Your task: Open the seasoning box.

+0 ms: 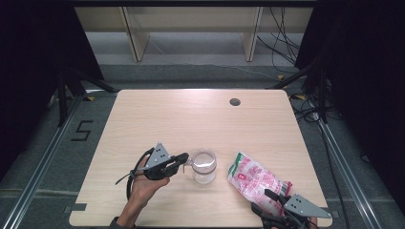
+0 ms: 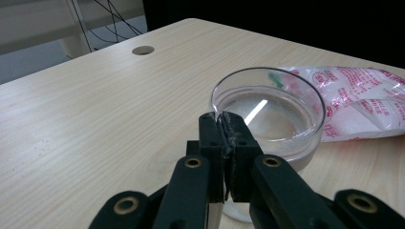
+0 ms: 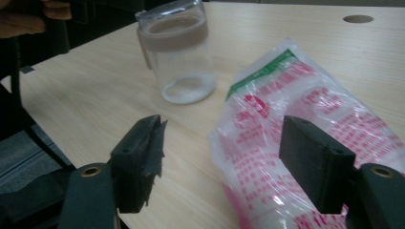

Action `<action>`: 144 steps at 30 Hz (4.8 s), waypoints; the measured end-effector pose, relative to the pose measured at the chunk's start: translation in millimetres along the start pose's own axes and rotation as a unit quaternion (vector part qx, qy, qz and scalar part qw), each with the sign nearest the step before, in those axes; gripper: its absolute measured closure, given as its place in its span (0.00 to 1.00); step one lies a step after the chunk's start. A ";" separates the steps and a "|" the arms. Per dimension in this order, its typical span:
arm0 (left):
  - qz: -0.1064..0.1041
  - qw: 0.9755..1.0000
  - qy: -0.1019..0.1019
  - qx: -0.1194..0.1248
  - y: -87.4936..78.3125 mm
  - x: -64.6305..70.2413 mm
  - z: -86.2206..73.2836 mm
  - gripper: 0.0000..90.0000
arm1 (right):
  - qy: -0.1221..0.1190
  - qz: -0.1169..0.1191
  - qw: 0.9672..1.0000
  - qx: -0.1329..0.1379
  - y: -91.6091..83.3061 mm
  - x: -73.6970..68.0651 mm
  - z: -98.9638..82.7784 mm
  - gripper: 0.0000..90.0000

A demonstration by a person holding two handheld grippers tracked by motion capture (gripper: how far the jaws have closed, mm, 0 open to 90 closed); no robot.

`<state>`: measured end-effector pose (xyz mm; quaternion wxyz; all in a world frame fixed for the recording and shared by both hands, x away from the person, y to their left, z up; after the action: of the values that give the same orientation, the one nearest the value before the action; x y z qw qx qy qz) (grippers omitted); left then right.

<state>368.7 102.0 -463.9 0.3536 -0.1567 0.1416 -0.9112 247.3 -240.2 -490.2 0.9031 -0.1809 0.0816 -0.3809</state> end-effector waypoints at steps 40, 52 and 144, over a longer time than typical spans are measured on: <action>-0.007 1.000 -0.010 0.005 1.1 -2.9 -1.7 0.97 | -0.074 0.058 0.995 -0.029 122.2 2.6 61.2 1.00; -0.002 1.000 -0.006 0.009 -1.2 -3.3 -0.1 0.90 | -0.084 0.073 0.993 -0.026 127.4 -2.9 72.0 1.00; 0.025 0.999 -0.020 -0.041 -45.6 -16.8 -46.2 0.32 | -0.045 0.045 0.991 -0.116 83.0 78.6 62.2 0.42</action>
<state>335.3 152.8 -492.2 0.3727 -0.1857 0.1752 -0.8921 374.4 -226.5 -465.9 0.8950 -0.2977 0.0927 -0.3190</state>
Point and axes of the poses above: each handheld gripper's, and its own axes: y roughly forward along the jaws, z roughly out of its top, x roughly to its right, the point moved 3 cm from there along y, roughly forward along the jaws, and after that the axes turned 11 degrees about -y, right-handed, at the moved point
